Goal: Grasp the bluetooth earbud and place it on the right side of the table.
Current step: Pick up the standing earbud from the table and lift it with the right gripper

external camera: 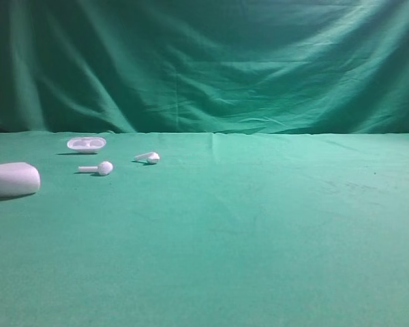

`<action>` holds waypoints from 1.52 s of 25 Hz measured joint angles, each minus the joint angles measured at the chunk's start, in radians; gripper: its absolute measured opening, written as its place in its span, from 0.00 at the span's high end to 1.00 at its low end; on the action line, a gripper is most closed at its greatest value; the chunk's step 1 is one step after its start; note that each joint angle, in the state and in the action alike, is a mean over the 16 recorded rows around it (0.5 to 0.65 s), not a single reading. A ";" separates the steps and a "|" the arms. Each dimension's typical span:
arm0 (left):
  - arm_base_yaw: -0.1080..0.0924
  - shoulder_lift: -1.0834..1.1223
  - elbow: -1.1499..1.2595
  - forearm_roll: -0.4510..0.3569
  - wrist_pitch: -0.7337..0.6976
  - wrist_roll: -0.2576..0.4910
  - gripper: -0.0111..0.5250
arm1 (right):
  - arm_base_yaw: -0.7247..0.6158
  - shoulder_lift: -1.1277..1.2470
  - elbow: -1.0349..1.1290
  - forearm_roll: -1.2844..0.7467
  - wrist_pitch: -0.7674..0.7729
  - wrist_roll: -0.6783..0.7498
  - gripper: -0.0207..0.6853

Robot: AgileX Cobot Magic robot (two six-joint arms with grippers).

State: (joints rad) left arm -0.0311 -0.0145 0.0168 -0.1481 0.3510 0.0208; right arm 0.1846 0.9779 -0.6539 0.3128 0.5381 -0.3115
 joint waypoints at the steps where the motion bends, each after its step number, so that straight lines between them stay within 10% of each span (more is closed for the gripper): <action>1: 0.000 0.000 0.000 0.000 0.000 0.000 0.98 | 0.016 0.040 -0.033 -0.007 0.020 -0.022 0.97; 18: 0.000 0.000 0.000 0.000 0.000 0.000 0.98 | 0.432 0.864 -0.819 -0.297 0.364 -0.024 0.90; 32: 0.000 0.000 0.000 0.000 0.000 0.000 0.98 | 0.489 1.283 -1.275 -0.324 0.401 0.083 0.28; 38: 0.000 0.000 0.000 0.000 0.000 0.000 0.98 | 0.489 1.346 -1.315 -0.307 0.367 0.117 0.17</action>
State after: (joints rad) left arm -0.0311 -0.0145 0.0168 -0.1481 0.3510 0.0208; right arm 0.6736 2.3238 -1.9689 0.0058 0.9048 -0.1943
